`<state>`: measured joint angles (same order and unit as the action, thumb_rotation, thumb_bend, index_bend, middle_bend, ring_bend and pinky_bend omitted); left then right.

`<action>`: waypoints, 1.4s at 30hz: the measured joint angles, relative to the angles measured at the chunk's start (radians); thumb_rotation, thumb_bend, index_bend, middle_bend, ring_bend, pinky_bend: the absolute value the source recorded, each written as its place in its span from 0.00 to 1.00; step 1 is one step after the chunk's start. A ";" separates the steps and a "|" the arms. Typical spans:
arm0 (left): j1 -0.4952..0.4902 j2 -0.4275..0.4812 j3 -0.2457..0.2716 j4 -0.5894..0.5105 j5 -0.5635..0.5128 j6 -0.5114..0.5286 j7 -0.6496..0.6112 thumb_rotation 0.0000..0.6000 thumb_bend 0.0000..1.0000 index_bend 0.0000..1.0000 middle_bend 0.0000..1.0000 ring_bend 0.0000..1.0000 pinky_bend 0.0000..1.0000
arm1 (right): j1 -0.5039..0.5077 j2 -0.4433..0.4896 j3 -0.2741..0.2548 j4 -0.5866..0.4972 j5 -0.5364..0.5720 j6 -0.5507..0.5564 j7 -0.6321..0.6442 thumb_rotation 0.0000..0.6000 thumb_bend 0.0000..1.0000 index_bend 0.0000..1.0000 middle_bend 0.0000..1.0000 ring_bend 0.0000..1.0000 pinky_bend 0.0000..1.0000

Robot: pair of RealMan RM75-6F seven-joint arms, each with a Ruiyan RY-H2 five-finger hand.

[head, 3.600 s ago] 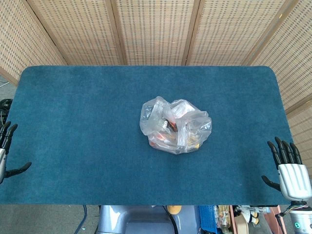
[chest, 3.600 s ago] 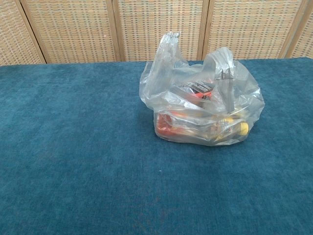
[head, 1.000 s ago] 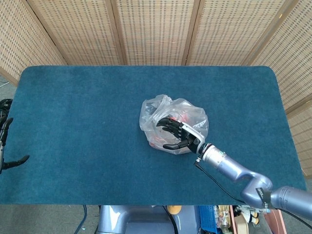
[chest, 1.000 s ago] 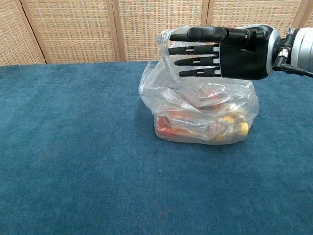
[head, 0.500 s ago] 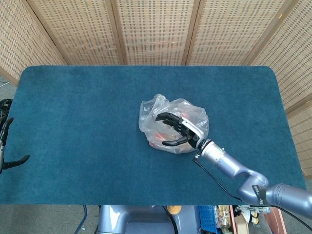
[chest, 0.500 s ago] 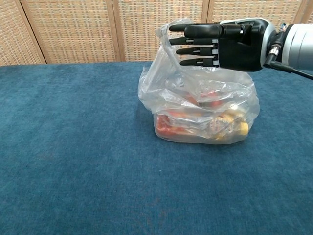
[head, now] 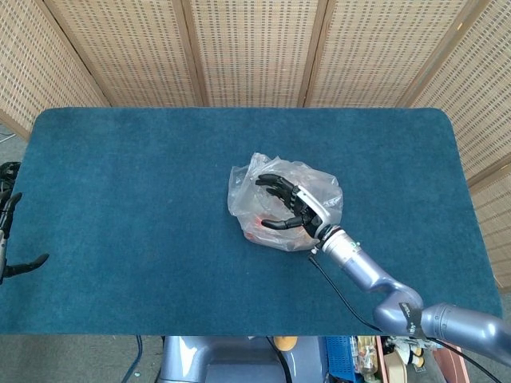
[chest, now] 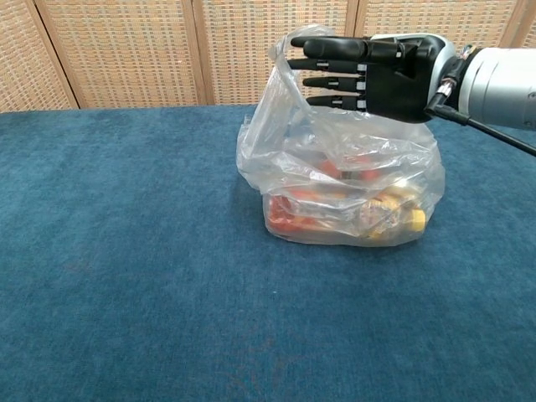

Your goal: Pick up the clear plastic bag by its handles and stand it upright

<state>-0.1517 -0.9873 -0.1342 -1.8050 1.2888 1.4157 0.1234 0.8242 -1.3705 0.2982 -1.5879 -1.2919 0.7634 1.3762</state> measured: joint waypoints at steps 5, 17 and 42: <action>0.000 0.002 0.000 -0.002 0.000 0.000 -0.005 1.00 0.09 0.00 0.00 0.00 0.00 | 0.016 0.008 -0.001 -0.005 0.016 -0.086 -0.003 1.00 0.00 0.16 0.18 0.01 0.02; -0.002 0.009 0.000 -0.001 -0.002 -0.007 -0.019 1.00 0.09 0.00 0.00 0.00 0.00 | 0.045 0.000 0.022 0.016 0.067 -0.204 -0.030 1.00 0.00 0.16 0.15 0.00 0.02; -0.012 0.007 -0.003 0.005 -0.018 -0.023 -0.025 1.00 0.09 0.00 0.00 0.00 0.00 | 0.049 -0.047 0.261 0.052 0.200 -0.498 0.028 1.00 0.00 0.31 0.39 0.23 0.13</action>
<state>-0.1633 -0.9799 -0.1369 -1.7998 1.2709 1.3922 0.0989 0.8731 -1.4170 0.5597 -1.5358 -1.0919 0.2657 1.4042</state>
